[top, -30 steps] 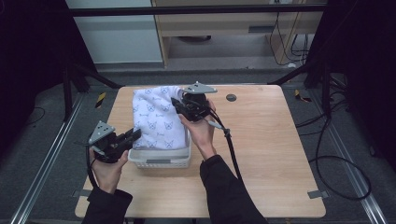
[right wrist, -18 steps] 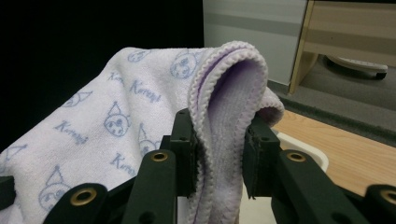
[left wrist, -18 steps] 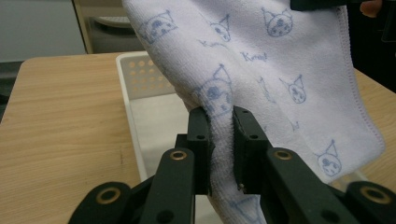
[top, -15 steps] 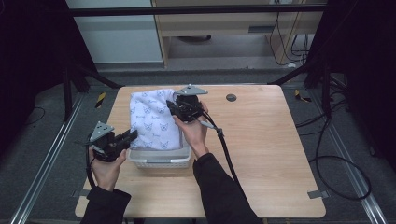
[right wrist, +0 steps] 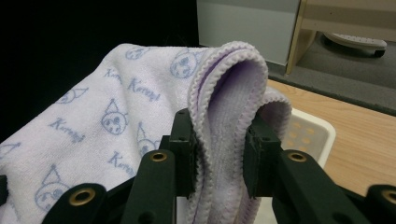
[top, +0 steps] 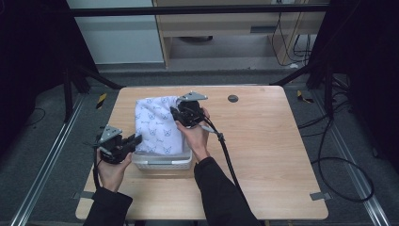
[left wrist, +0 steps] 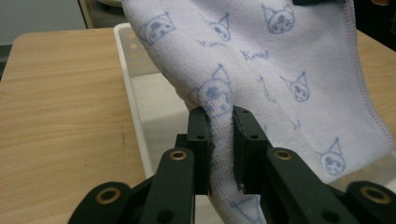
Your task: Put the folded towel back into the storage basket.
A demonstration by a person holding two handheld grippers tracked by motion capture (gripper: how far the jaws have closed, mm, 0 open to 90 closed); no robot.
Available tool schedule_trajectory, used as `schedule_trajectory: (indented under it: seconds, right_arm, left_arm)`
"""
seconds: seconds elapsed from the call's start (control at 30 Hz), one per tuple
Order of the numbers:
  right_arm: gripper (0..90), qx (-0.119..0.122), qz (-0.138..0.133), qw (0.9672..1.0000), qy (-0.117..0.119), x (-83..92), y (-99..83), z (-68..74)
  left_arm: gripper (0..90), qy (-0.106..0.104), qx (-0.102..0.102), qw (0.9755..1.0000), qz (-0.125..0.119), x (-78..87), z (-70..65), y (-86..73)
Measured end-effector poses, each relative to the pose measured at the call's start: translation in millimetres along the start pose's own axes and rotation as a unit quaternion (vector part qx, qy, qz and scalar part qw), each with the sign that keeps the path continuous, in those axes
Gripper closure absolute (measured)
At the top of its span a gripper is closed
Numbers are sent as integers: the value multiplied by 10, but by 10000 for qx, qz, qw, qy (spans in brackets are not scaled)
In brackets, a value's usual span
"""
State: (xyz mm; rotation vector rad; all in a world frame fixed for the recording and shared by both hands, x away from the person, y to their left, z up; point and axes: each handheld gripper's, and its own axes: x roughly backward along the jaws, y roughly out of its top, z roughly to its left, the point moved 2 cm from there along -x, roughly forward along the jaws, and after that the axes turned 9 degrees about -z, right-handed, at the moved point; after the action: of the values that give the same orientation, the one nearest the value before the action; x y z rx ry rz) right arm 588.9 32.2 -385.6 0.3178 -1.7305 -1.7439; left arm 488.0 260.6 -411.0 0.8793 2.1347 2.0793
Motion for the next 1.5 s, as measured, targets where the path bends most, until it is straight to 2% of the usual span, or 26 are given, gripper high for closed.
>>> schedule_trajectory:
  seconds: [0.3, 0.6, 1.13, 1.23, 1.3, 1.4, 1.5]
  right_arm:
    - [683, -41, 193, 9998, -60, -46, -172, -47]
    - [679, -92, 303, 9994, -111, -98, -271, -71]
    - [651, 106, 588, 9979, -245, -185, -398, -81]
    - [640, 195, 766, 9965, -278, -219, -443, -86]
    - [636, 199, 792, 9963, -278, -227, -451, -87]
    - [582, 436, 760, 9955, -371, -240, -463, -92]
    - [582, 447, 702, 9958, -388, -220, -435, -96]
  left_arm:
    - [779, 27, -125, 9995, 277, -125, -32, -129]
    - [776, 12, -91, 9990, 443, -200, -24, -199]
    - [736, 116, -180, 9970, 740, -300, -6, -279]
    - [718, 154, -166, 9964, 814, -317, 10, -295]
    - [709, 169, -174, 9963, 823, -320, 12, -296]
    - [661, 147, -174, 9974, 684, -288, 10, -262]
    - [649, 156, -174, 9979, 598, -264, 4, -239]
